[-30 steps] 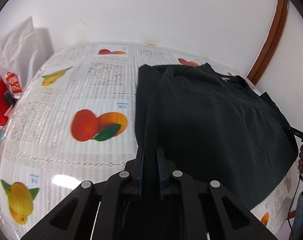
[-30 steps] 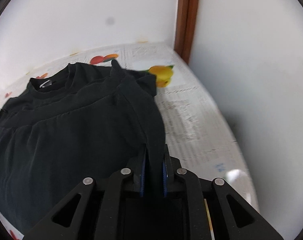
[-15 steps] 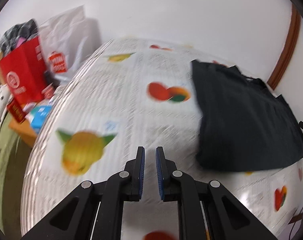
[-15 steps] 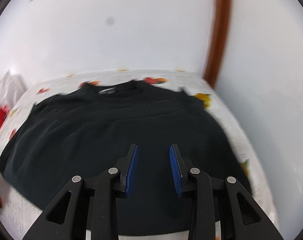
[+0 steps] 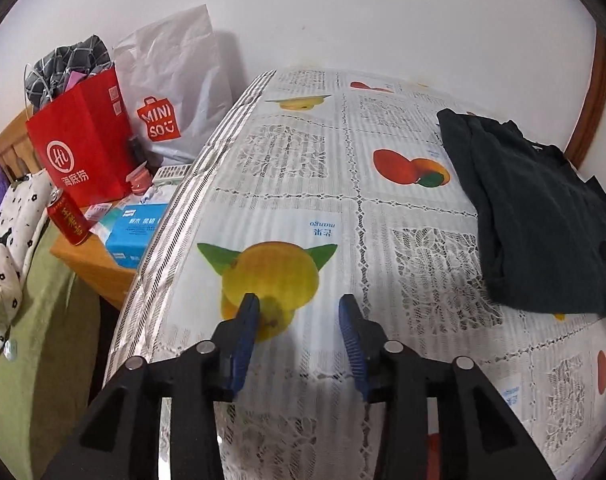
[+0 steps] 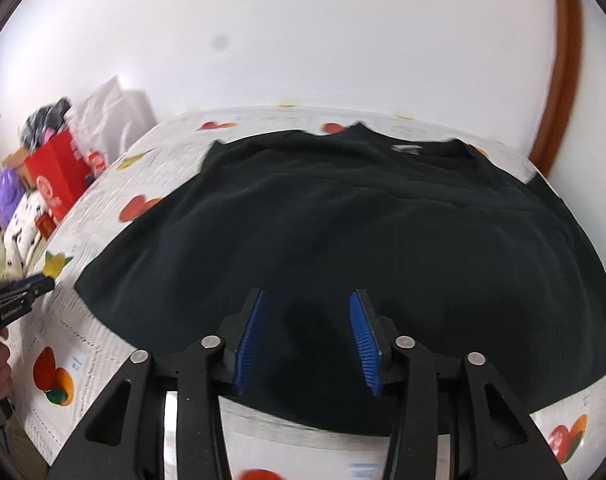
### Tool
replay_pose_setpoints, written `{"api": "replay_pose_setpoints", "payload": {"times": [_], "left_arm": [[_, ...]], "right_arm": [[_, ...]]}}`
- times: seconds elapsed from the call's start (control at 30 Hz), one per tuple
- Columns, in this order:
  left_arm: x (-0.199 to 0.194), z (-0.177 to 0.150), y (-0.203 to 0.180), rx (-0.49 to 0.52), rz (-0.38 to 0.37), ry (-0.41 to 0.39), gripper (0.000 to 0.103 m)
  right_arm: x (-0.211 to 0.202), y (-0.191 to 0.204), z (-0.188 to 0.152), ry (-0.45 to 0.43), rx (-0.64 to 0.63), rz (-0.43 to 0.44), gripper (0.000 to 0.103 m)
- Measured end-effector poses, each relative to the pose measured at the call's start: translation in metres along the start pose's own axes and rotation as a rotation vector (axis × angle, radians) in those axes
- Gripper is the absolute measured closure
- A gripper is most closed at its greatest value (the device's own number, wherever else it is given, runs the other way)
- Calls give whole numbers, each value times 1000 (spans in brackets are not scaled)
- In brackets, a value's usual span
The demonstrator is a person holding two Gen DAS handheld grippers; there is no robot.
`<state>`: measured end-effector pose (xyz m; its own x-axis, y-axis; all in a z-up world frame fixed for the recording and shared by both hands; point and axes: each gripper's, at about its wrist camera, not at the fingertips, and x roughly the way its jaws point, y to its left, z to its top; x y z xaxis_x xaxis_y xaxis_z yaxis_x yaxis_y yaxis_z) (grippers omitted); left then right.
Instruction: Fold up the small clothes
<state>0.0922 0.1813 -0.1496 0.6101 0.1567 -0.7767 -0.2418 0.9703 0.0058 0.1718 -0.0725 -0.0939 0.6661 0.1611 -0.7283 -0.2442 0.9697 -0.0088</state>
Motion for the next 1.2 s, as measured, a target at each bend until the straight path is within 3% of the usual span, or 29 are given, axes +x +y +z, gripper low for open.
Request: {"api": "replay_pose_setpoints", "payload": {"times": [0.07,0.17,0.37,0.47,0.6,0.67,0.93,1.2], "left_arm": [[0,0,2,8,-2,-9,63],[2,1,3,18,-18,-12,58],[4,2,1,35,-38,-7,48],[4,2,1,39,-40,-5,47],[5,2,2,38,-56,-3,44],[5,2,2,39,-57,-3,44],[5,2,6,15,-92,-7,43],[6,1,5,21,-85,-5,42]], "right_arm": [[3,17,-6,-9,-48,-34,45],[10,30,-18,28,-86,-124,45],[-11,45,-29,38,-99,-55,45],[-13,71,-34,34,-184,-41,44],[-3,110,-49,44,-300,-83,44],[-4,128,-54,-4,-377,-136,44],[19,163,-32,-8,-472,-203,44],[45,172,-5,3,-394,-201,46]]}}
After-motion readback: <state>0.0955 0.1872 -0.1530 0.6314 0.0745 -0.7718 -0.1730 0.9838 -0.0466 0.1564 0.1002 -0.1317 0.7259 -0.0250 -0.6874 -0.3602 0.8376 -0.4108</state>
